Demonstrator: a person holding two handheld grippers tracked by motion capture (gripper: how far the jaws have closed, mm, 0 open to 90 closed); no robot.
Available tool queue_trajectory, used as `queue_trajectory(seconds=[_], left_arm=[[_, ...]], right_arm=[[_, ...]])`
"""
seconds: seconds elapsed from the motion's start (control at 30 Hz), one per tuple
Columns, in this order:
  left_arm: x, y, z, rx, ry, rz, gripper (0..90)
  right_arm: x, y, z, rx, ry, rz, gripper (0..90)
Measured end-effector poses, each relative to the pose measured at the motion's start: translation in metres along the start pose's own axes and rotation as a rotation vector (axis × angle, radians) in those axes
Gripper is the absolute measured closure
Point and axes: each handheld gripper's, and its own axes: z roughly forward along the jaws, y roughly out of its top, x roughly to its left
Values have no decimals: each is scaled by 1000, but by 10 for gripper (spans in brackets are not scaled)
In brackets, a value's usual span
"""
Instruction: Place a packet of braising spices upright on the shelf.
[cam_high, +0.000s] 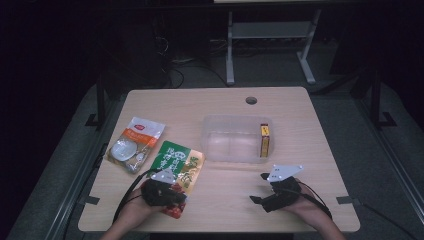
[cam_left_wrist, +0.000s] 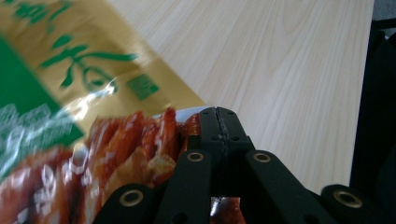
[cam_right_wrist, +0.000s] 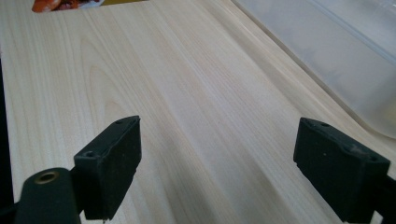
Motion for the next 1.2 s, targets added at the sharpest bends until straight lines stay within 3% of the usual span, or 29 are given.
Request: queue_trajectory(seconds=[0.03, 0.07, 0.1, 0.13, 0.17, 0.2, 0.23, 0.27, 0.37, 0.4, 0.43, 0.5, 0.57, 0.7, 0.9, 1.2], left_arm=[[5, 5, -4, -22, 28, -9, 900], [5, 5, -4, -22, 28, -9, 900], [15, 14, -8, -60, 68, -24, 900], [15, 14, -8, -60, 68, -24, 900], [21, 19, -10, -74, 94, -33, 900], [29, 24, -11, -89, 119, -43, 900], [44, 35, -12, -110, 169, -64, 900], [44, 35, -12, -110, 169, -64, 900], [74, 56, -3, -137, 233, -114, 900], [74, 56, -3, -137, 233, -114, 900], [86, 64, 3, -140, 247, -131, 900], [91, 67, 7, -132, 259, -128, 900], [103, 71, 16, -130, 272, -162, 900], [110, 70, 23, -122, 274, -186, 900], [113, 69, 27, -113, 283, -170, 900], [112, 70, 32, -88, 287, -115, 900]], right_arm=[[-1, 0, 1, 1, -1, -2, 146], [-1, 0, 1, 1, -1, -2, 146], [-1, 1, 2, 6, -2, 0, 146], [-1, 1, 2, 6, -2, 0, 146], [-1, 1, 2, 6, -2, -1, 146], [-1, 1, 3, 3, 1, -3, 146], [-1, 2, 4, 5, 4, -4, 146], [-1, 2, 4, 5, 4, -4, 146], [-2, 1, 3, 7, 4, -4, 146], [-2, 1, 3, 7, 4, -4, 146], [-2, 1, 2, 2, 2, -7, 146], [-2, 0, 1, 1, 2, -2, 146], [-4, -1, -1, -3, -2, -2, 146], [-4, -2, -3, -9, -5, 4, 146], [-4, -2, -3, -4, -6, 1, 146], [-5, -2, -3, -6, -9, 4, 146]])
